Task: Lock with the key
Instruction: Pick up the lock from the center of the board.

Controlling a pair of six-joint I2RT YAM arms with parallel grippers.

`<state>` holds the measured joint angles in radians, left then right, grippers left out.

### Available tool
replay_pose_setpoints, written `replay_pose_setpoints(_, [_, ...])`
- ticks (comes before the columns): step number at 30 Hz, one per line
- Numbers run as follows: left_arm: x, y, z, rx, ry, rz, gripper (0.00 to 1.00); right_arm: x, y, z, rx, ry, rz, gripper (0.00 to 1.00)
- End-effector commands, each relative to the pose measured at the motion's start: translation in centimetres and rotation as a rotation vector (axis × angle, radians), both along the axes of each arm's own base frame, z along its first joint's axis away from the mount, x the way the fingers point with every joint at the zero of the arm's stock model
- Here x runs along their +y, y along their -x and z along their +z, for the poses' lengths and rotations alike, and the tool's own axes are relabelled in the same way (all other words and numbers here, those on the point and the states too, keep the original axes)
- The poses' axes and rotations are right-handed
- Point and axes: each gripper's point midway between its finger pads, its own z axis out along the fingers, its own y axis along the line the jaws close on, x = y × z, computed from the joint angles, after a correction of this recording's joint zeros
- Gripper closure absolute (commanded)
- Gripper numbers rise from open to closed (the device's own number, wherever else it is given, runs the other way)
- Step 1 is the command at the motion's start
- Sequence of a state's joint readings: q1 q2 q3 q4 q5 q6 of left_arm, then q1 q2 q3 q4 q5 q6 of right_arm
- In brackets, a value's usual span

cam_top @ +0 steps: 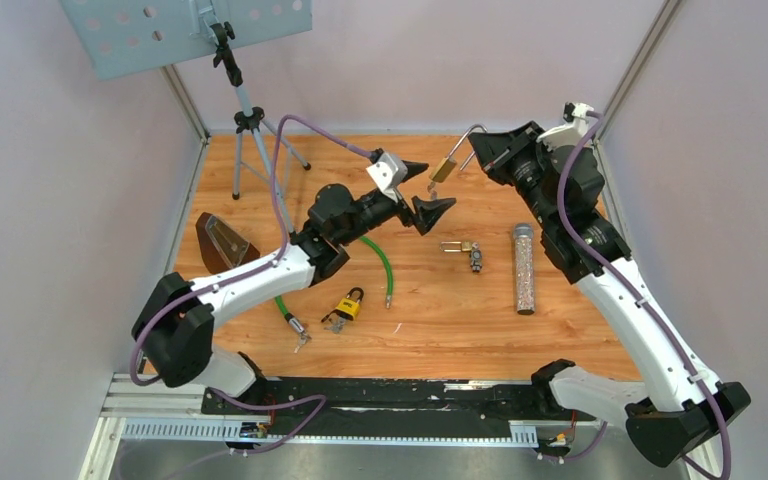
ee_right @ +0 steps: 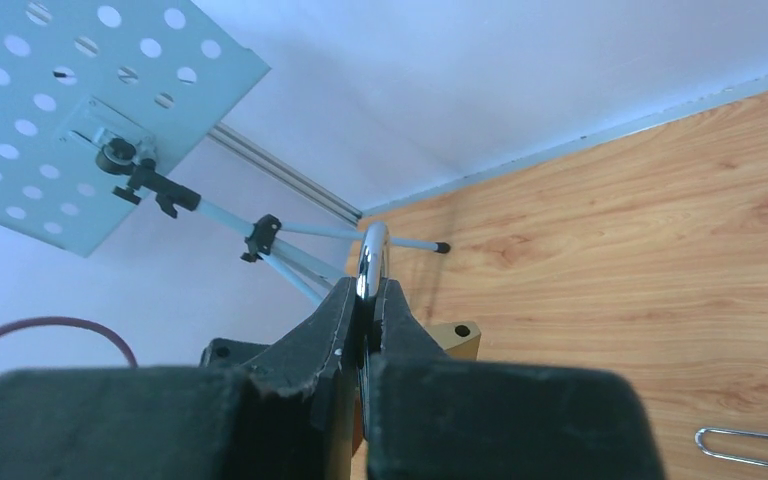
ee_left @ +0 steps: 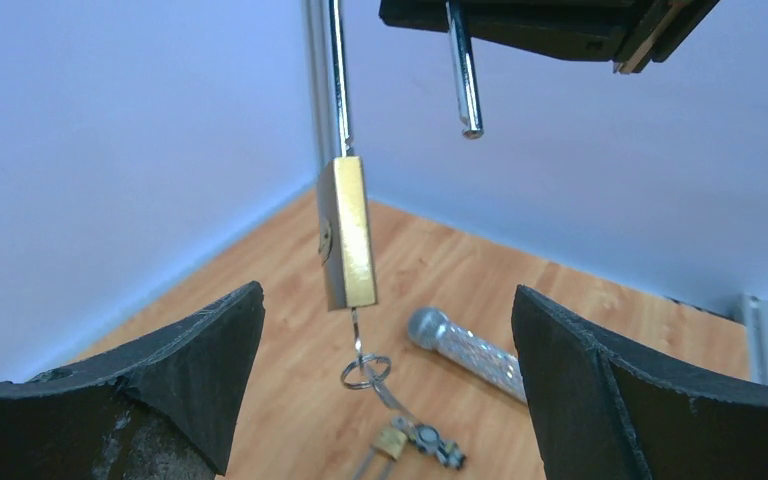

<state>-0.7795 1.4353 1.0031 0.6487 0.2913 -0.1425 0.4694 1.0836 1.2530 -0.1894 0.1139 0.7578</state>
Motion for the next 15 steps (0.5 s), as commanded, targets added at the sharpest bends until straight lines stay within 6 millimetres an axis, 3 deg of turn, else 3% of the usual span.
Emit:
replay_pose_setpoints(1, [0.8, -1.9, 6.7, -0.234, 0.173, 0.21, 0.01, -0.2, 1.4, 8.3, -0.169, -0.192, 0.017, 1.0])
replay_pose_setpoints(9, [1.1, -2.5, 8.3, -0.284, 0.295, 0.258, 0.13, 0.5, 1.3, 9.6, -0.177, -0.227, 0.05, 1.0])
replay_pose_setpoints(15, [1.4, -2.2, 8.8, -0.31, 0.323, 0.257, 0.14, 0.6, 1.3, 9.9, -0.184, -0.216, 0.057, 1.0])
